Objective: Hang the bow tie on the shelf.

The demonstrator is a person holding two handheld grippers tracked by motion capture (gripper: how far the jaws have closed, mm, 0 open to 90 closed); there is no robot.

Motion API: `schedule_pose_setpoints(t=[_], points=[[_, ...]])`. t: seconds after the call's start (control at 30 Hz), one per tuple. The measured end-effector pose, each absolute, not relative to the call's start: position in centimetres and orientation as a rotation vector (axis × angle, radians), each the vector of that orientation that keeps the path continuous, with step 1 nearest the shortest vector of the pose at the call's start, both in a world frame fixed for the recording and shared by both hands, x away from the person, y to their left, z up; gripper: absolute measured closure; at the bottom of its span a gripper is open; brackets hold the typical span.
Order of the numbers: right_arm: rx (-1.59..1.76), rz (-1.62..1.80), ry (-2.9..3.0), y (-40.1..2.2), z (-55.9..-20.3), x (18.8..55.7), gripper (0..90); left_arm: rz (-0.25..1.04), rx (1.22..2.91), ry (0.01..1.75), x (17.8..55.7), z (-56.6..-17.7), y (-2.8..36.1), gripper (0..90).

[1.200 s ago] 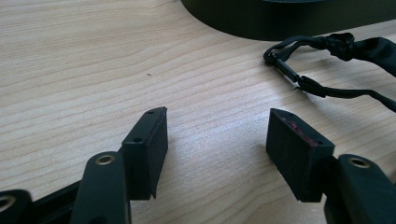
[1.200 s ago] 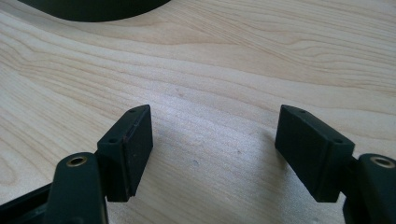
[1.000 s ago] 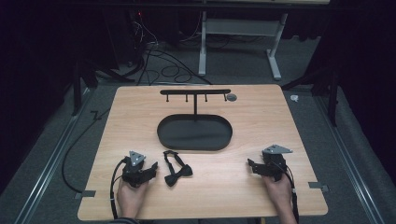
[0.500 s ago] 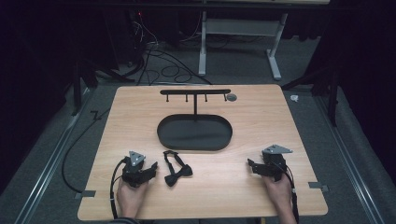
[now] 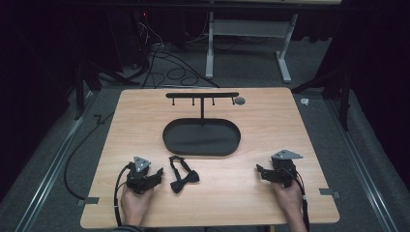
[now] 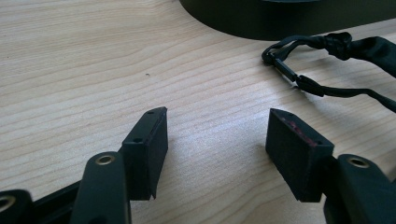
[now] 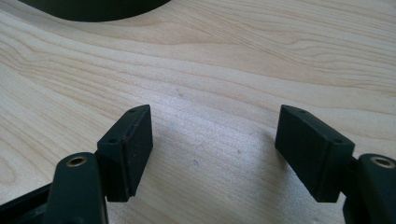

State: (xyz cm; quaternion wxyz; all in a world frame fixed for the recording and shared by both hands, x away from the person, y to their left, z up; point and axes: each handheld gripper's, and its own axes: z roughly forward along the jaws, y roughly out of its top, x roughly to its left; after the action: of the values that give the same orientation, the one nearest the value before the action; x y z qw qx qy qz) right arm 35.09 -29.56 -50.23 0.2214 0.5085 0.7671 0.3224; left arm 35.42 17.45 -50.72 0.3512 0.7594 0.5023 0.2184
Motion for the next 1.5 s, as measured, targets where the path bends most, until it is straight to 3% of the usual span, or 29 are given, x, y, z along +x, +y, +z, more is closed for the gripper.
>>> schedule_pose_setpoints(t=[0.7, 1.5], points=[[1.406, 0.891, 2.121, -29.6, -50.2, 35.1, 28.8, 0.539, 1.924, 1.308, 35.0, -49.9, 17.8, 40.3], [1.406, 0.892, 2.122, -29.6, -50.2, 35.1, 28.7, 0.488, 1.971, 1.210, 35.9, -48.0, 14.7, 41.8]])
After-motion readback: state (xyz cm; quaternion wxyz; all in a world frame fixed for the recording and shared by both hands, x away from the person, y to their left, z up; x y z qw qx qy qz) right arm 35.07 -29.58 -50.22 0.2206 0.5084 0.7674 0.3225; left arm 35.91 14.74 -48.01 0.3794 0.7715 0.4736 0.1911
